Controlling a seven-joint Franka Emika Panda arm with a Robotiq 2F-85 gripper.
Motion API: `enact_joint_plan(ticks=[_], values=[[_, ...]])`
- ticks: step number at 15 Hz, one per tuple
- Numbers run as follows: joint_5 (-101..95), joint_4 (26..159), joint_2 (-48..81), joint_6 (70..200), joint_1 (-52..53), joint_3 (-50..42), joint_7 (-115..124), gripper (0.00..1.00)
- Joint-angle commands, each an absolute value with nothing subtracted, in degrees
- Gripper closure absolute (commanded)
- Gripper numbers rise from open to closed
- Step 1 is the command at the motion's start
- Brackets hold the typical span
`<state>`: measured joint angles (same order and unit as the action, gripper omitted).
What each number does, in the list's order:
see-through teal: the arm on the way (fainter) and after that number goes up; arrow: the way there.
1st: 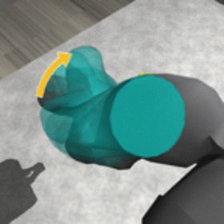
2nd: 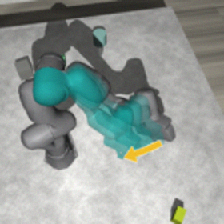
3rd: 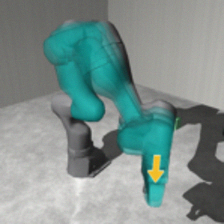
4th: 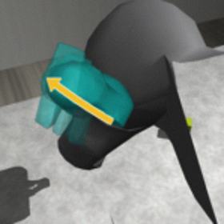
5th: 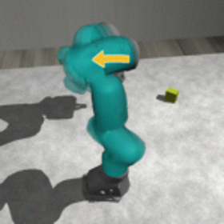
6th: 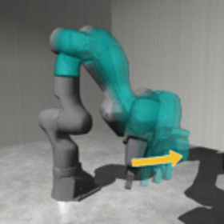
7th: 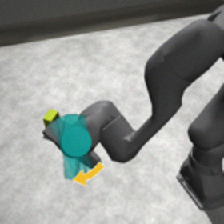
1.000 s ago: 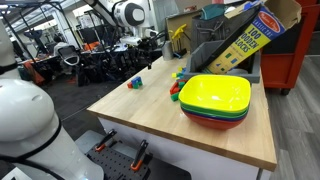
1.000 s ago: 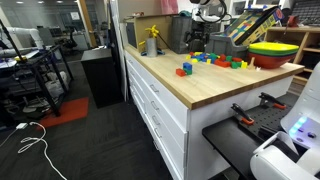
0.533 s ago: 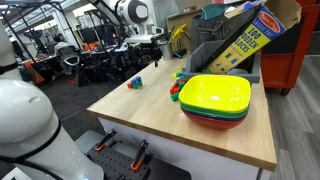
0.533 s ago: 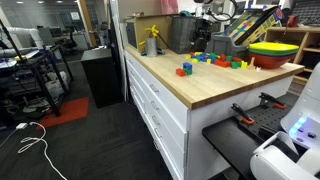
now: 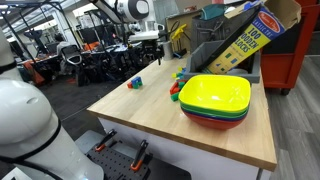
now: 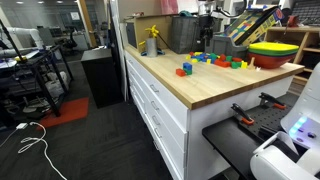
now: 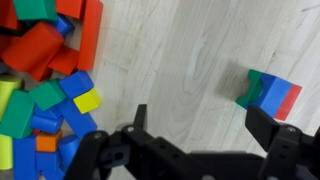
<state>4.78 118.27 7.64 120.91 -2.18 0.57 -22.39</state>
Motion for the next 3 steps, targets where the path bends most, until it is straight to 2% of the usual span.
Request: enact_joint_plan(ticks=[1, 3], values=[[4.8, 118.2, 7.5, 120.4, -2.2, 0.6, -22.4, 0.0], [4.8, 118.2, 7.3, 120.2, -2.2, 0.6, -22.4, 0.0]])
